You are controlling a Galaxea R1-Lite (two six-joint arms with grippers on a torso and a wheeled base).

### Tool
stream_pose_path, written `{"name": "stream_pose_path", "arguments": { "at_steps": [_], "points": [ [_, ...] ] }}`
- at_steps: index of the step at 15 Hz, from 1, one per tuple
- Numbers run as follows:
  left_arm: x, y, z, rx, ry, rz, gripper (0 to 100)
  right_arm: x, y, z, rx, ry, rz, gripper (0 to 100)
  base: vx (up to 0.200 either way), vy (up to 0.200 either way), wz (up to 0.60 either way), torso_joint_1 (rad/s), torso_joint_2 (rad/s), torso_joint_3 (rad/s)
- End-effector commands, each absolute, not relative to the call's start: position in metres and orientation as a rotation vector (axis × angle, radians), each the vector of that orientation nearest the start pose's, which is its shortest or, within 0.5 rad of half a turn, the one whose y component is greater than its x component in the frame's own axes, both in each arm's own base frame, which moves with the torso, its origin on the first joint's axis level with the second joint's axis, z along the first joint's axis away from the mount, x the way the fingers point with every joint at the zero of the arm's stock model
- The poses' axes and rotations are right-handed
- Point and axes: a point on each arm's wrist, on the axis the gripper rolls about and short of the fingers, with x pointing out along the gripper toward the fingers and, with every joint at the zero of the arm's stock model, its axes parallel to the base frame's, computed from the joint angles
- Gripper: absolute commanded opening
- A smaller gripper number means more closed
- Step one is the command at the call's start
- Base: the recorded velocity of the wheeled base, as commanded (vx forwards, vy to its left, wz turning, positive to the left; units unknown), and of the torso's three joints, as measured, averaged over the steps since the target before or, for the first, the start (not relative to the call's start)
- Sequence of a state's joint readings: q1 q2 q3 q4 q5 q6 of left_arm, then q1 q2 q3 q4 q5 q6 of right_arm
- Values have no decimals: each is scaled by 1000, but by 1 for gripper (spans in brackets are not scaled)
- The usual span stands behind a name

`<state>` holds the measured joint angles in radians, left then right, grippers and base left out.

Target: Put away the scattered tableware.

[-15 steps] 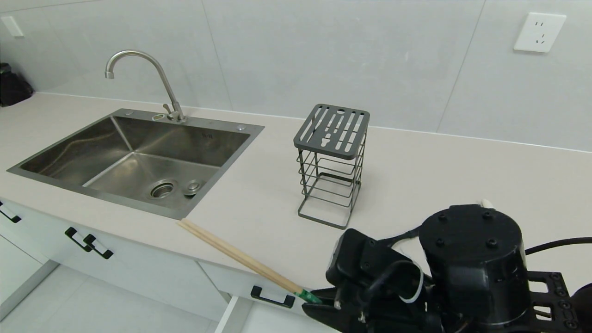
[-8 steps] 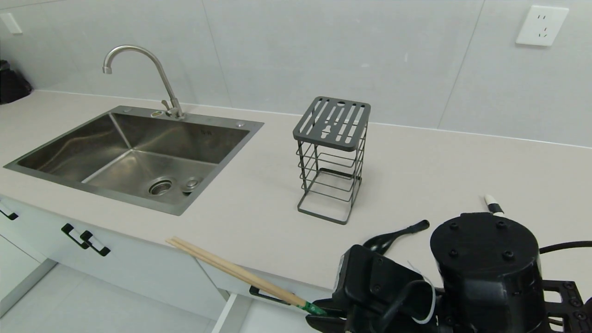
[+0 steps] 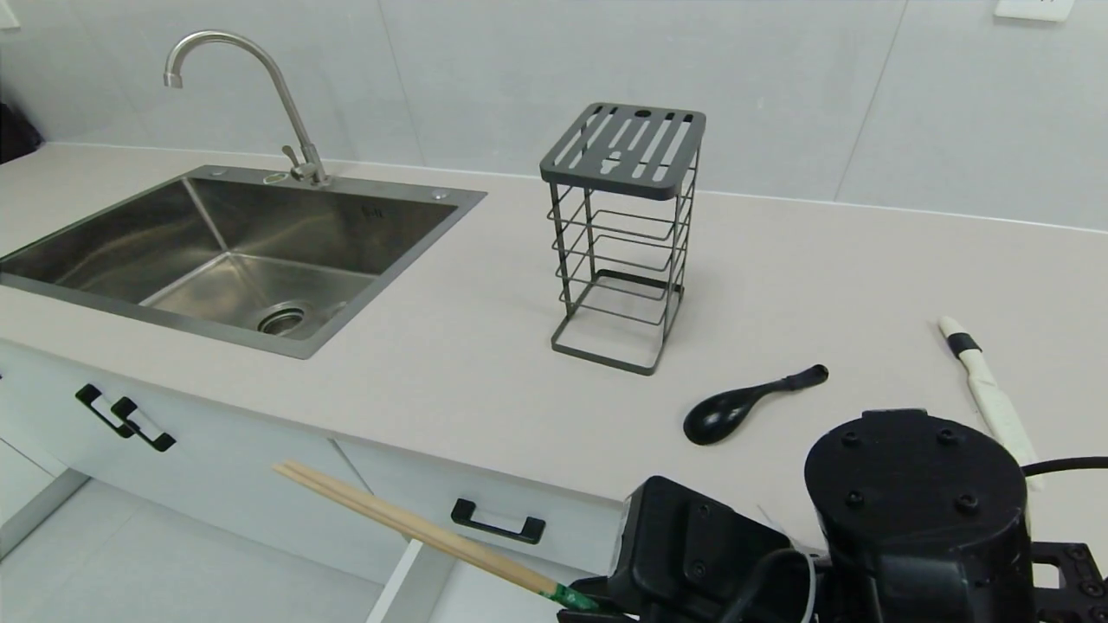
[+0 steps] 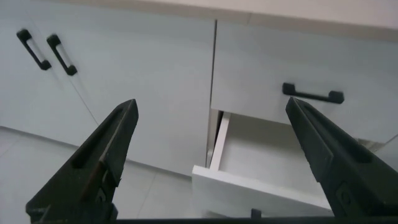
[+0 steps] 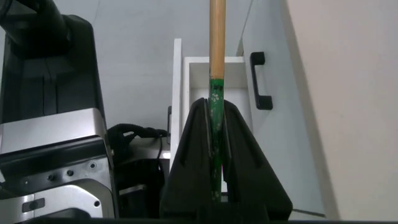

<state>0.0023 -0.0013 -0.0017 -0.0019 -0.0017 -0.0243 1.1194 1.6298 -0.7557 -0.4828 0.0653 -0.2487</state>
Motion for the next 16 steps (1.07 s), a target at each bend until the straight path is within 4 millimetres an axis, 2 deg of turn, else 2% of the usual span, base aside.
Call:
{"name": "stream_pose_path", "arguments": {
  "at_steps": [1, 11, 16],
  "points": [
    [-23, 0, 76, -25, -3, 1, 100, 119, 258, 178, -422, 200, 1225, 0, 0, 0, 0, -256, 496, 251],
    [-23, 0, 76, -25, -3, 1, 100, 115, 269, 185, -415, 220, 1230, 0, 0, 0, 0, -253, 468, 216],
    [-23, 0, 76, -25, -3, 1, 100, 109, 298, 176, -445, 295, 1270, 0, 0, 0, 0, -253, 331, 125]
  ]
}}
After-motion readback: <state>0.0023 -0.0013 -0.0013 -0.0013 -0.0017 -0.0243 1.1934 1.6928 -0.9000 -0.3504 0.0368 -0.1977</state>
